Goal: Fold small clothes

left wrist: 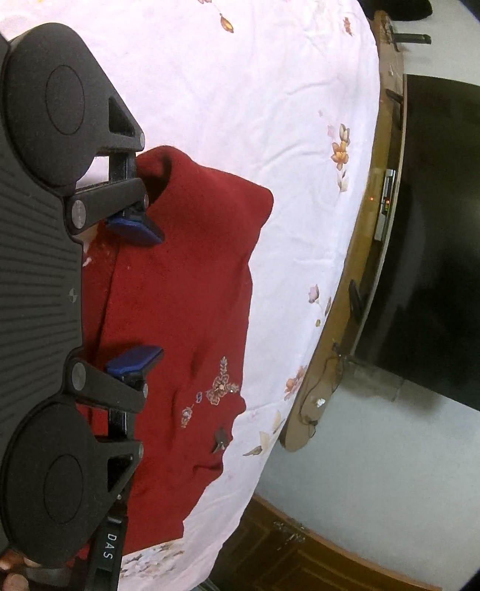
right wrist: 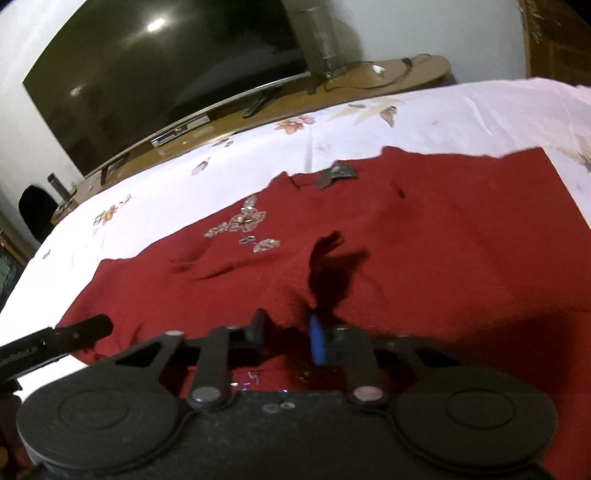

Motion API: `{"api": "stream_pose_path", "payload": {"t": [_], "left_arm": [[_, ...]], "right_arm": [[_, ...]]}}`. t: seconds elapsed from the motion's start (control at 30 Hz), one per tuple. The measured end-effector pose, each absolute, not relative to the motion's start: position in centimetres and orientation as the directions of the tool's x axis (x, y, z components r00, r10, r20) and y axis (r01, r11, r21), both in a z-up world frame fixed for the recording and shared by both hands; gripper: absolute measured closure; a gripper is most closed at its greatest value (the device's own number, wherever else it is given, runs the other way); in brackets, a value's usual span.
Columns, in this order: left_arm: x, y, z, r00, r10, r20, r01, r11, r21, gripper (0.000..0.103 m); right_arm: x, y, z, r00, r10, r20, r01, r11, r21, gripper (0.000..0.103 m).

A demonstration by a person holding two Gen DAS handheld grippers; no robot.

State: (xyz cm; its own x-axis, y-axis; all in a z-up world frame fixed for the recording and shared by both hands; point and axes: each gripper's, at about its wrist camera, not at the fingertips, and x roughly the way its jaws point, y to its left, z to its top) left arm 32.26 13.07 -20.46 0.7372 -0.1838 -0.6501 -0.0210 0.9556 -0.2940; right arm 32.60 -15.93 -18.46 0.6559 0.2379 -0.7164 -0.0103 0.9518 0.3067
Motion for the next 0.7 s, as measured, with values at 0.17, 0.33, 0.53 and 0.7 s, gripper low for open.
{"api": "stream_pose_path", "payload": {"t": [0.17,0.33,0.53,0.7], "left_arm": [[32.1,12.9,-19.7,0.754,-0.189,-0.629,-0.008,0.955,-0.297,0.042],[31.9,12.3,-18.6,0.775,-0.194,-0.601,0.006,0.954,-0.300,0.042],[31.5,11.3,-19.2,0.757,-0.192,-0.625,0.007,0.958,-0.286,0.042],[31.1,10.0,-19.9,0.743,-0.202,-0.638,0.013,0.957,-0.288,0.042]], "right_arm": [[32.2,-15.8,-17.5,0.687,0.224,-0.691,-0.030,0.959,0.281,0.091],[32.1,-17.7,-15.6,0.724,0.192,-0.662,-0.022,0.966,0.257,0.091],[31.8,-22.2,-14.1,0.757,0.093,-0.646,0.030,0.984,0.176,0.091],[31.9,-25.9,-15.3,0.738,0.029,-0.675,0.097,0.984,0.148,0.091]]}}
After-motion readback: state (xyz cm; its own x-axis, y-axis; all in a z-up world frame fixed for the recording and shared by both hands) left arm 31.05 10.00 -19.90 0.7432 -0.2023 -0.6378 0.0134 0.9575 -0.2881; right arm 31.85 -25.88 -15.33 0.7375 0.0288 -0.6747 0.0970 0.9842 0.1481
